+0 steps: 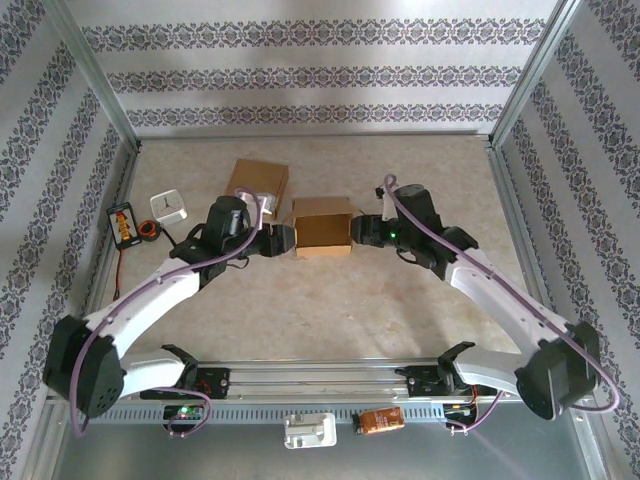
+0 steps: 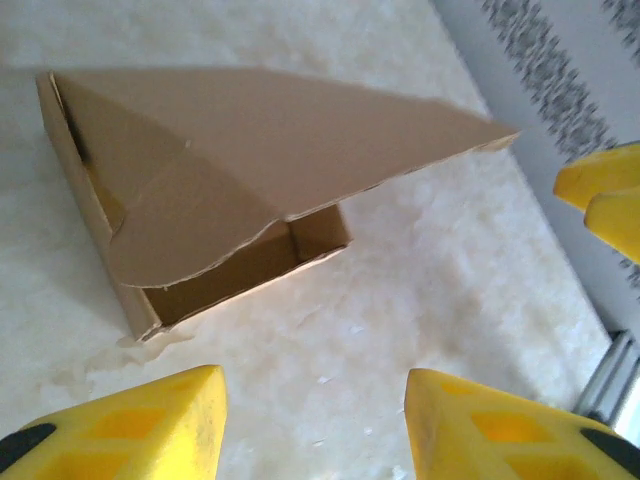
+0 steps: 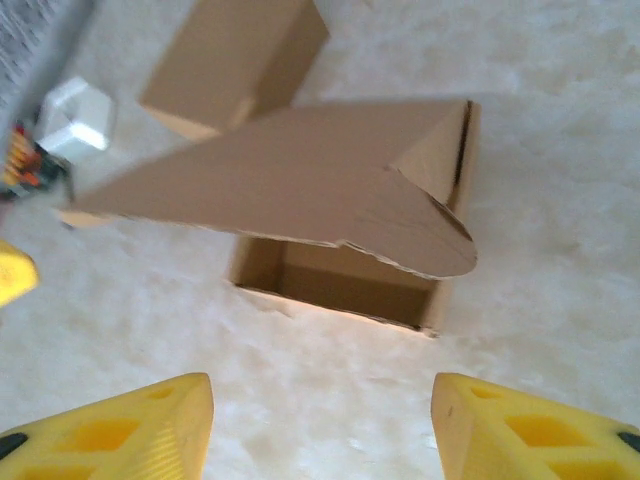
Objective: Fold the paper box
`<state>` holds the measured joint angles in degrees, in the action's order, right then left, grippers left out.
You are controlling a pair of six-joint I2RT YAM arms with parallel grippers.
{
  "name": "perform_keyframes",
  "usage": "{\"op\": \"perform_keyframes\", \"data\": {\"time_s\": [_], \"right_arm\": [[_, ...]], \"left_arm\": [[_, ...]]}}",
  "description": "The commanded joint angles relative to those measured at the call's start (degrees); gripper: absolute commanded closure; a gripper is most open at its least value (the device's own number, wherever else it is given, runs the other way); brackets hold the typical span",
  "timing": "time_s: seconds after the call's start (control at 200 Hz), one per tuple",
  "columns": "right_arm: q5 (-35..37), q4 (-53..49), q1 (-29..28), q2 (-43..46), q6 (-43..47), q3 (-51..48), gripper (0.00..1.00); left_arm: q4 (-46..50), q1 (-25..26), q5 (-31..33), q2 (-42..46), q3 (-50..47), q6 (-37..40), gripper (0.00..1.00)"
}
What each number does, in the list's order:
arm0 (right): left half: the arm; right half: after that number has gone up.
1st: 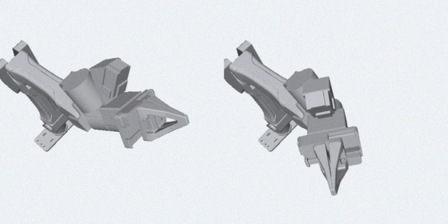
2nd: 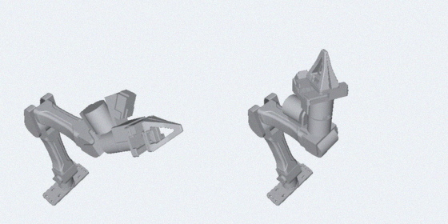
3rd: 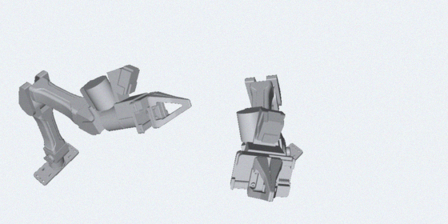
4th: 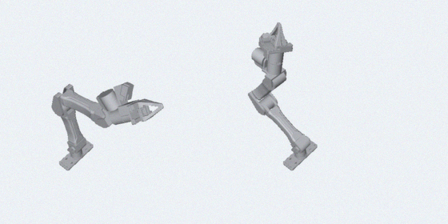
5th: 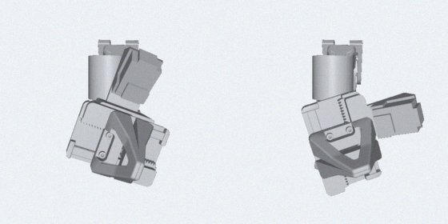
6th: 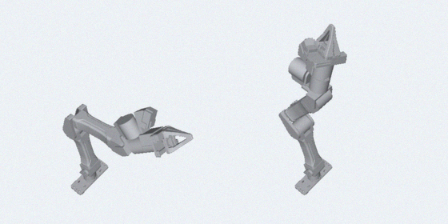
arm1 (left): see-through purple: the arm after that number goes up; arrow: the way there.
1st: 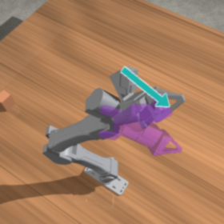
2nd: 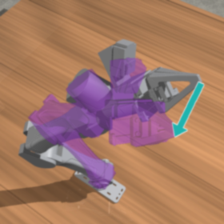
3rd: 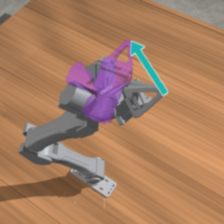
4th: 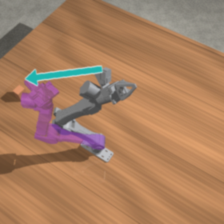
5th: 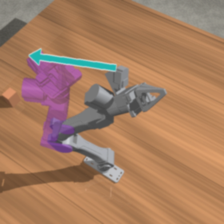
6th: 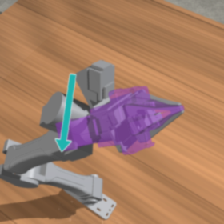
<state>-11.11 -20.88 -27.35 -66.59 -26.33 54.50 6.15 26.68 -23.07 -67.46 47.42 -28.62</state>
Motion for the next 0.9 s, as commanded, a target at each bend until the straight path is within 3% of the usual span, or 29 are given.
{"op": "perform_keyframes", "data": {"time_s": [0.0, 0.045, 0.11, 0.28, 0.375, 0.45, 0.605, 0.899], "right_arm": [[-5.01, -0.39, 3.59, 1.37, -9.28, 2.45, 0.40], [-9.63, -0.38, 6.44, -0.01, -12.50, 4.11, 0.39], [-15.74, -0.12, 9.97, -3.35, -15.56, 7.12, 0.39], [-22.45, -4.68, 13.76, -15.79, -12.99, 17.84, 0.39], [-25.63, -6.13, 14.76, -22.46, -11.88, 22.92, 0.39], [-26.80, -6.95, 15.11, -27.16, -11.58, 25.53, 0.46], [-28.96, -9.35, 14.62, -34.84, -10.68, 28.93, 0.59], [-29.08, -9.19, 12.24, -40.24, -9.88, 28.36, 0.62]], "left_arm": [[2.76, 0.28, 10.45, 3.89, 2.31, -9.95, 0.59], [4.99, -0.37, 12.64, 3.92, 4.00, -12.53, 0.63], [4.66, -1.81, 11.12, 2.83, 5.70, -13.88, 0.63], [0.96, -7.18, 1.04, -5.46, 8.64, -14.95, 0.62], [-5.70, -10.64, -5.03, -10.41, 8.50, -18.83, 0.62], [-9.51, -12.09, -8.73, -14.77, 9.20, -20.17, 0.61], [-7.81, -12.14, -14.71, -23.74, 15.28, -17.49, 0.61], [-12.76, -11.97, -18.61, -33.63, 17.07, -18.21, 0.53]]}}
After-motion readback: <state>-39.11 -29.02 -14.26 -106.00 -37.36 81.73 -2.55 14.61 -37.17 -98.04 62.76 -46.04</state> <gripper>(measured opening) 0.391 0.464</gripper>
